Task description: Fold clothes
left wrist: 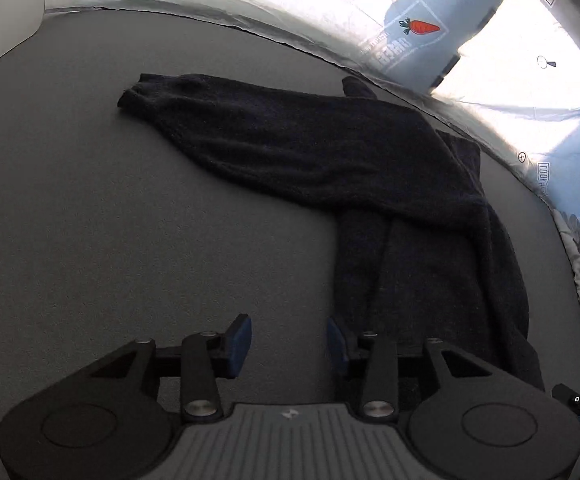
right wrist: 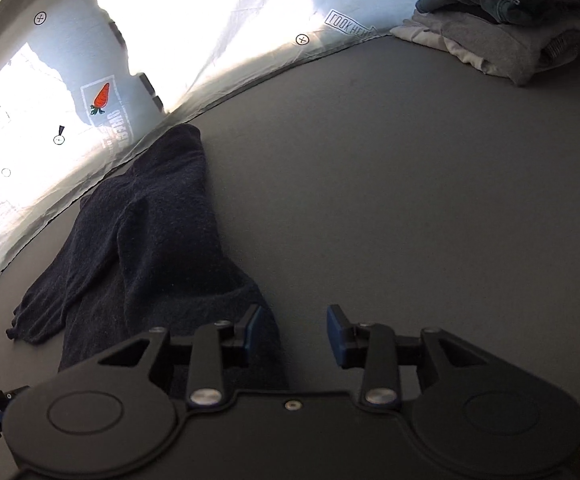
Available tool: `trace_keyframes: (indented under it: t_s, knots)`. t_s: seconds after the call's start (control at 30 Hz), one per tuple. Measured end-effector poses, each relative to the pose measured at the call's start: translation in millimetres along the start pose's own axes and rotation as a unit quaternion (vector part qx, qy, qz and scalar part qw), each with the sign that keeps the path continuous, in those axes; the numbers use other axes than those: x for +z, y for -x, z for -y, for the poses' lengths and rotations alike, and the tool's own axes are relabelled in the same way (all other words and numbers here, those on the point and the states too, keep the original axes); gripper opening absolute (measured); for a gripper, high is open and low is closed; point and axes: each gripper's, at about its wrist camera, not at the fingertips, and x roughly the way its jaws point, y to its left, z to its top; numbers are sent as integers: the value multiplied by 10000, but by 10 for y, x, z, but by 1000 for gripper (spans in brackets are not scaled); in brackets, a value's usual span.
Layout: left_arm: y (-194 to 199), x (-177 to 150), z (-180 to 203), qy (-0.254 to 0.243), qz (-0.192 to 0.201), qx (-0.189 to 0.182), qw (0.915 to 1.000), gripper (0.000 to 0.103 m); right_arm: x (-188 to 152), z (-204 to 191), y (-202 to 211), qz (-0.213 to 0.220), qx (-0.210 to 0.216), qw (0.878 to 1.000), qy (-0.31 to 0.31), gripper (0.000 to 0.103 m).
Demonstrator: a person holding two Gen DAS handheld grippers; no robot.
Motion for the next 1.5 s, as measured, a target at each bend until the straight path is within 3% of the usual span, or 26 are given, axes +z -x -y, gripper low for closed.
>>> trace_keyframes:
  t_s: [0.2,0.33,0.4,0.43,0.47,0.5,0.67,0.7,0.77,0.83,0.87,0.93,1.03,1.13,1.2,1.23,1.27,1.33,1.43,1.5]
  knots:
    - [-59,-271,80,-140,-335,-213,9991,45,-339,198,20,-451,387,9977,-325,40]
    - [-15,-364,109,-205,-381,-330,9985,45,-399,181,62,-464,810,9947,-423,43]
    - [13,-432,116,-277,-331,-370,9984,43,-428,137,71,-467,1015,9930,-381,26]
    - [29,-465,116,-296,-309,-379,9984,40,-447,101,64,-493,1098,9922,-319,6]
    - [31,-483,110,-274,-350,-479,9979,34,-471,38,47,-557,1178,9913,-170,0]
    - [34,-500,104,-251,-386,-572,9973,9,-484,-17,73,-546,1297,9900,-80,0]
    - [144,-543,96,-150,-290,-724,9968,7,-511,-206,331,-304,2141,9762,137,0]
    - [141,-555,67,-72,-326,-745,9967,7,-507,-233,366,-259,2075,9777,210,0]
    - [110,-584,27,-22,-429,-708,9966,6,-497,-295,370,-116,1429,9883,524,2]
    - [87,-627,0,17,-503,-729,9961,4,-517,-336,327,13,751,9926,949,12]
    - [76,-648,-12,34,-537,-739,9958,4,-527,-356,306,78,410,9924,1160,25]
    - [81,-654,-5,-3,-535,-730,9959,4,-583,-432,285,163,146,9854,1686,43]
    - [79,-668,15,-106,-511,-693,9962,5,-774,-683,237,286,-159,9559,2918,46]
    - [87,-675,3,-109,-503,-673,9964,7,-989,-916,125,314,-444,9108,4092,47]
    - [92,-681,-15,-85,-500,-677,9964,9,-1115,-995,32,320,-686,8838,4617,45]
    - [95,-683,-25,-69,-498,-685,9964,9,-1140,-1003,-9,363,-833,8775,4710,40]
    - [99,-686,-29,-57,-497,-694,9963,9,-1143,-1005,-31,374,-922,8768,4704,26]
    - [106,-695,-36,-61,-494,-700,9963,9,-1070,-981,-15,337,-795,8892,4492,5]
    - [112,-705,-37,-61,-493,-704,9963,9,-945,-963,103,410,-447,9088,4129,4]
    - [112,-701,-51,-27,-506,-713,9962,10,-927,-1030,202,411,13,9157,3998,4]
